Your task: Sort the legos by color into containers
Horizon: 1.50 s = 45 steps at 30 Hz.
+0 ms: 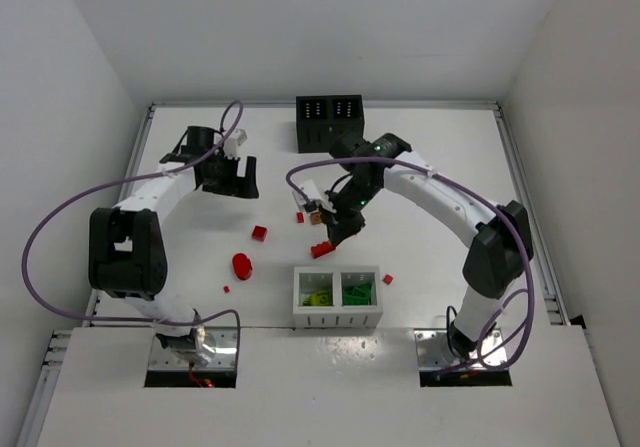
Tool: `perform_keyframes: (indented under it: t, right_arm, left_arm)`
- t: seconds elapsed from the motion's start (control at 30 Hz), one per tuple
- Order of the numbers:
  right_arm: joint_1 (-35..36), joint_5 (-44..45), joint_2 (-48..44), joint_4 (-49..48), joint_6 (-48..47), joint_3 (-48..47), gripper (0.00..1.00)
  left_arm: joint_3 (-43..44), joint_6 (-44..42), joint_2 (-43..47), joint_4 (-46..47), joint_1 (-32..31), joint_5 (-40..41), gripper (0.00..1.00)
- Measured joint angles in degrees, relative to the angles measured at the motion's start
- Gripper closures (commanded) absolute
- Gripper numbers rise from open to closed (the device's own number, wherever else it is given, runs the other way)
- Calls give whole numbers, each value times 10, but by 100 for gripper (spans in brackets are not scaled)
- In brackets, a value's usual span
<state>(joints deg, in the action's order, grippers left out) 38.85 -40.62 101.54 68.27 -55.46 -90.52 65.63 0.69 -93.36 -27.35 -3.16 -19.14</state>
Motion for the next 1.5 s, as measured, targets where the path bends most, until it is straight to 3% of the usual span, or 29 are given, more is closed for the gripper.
perform_keyframes:
  t: [0.3,0.57,0.73,0.9,0.97,1.13,1.3,1.5]
  right_arm:
    - [57,1,-14,0,11,4,100]
    - [97,-1,-15,-20,42,52,98]
    - [118,-1,-17,-38,66,77,85]
    - [131,0,-21,-65,89,91,57]
    - [135,2,-21,-73,95,98,51]
    - [140,14,-22,-99,118,100,49]
    - [134,62,-36,-170,217,101,50]
    - [85,151,-75,-282,393,99,47]
  left_arm:
    - [-21,-4,17,4,18,-1,0]
    - [-92,-17,91,-7,57,-5,0]
    - [-104,-22,114,-16,61,-8,0]
    - [-108,-35,123,-31,61,-10,0]
    - [-109,-45,127,-42,61,-12,0]
    - [-119,-94,157,-90,62,-33,0]
    - [-125,-150,209,-145,63,-56,0]
    - [-100,-168,170,-186,40,-58,6]
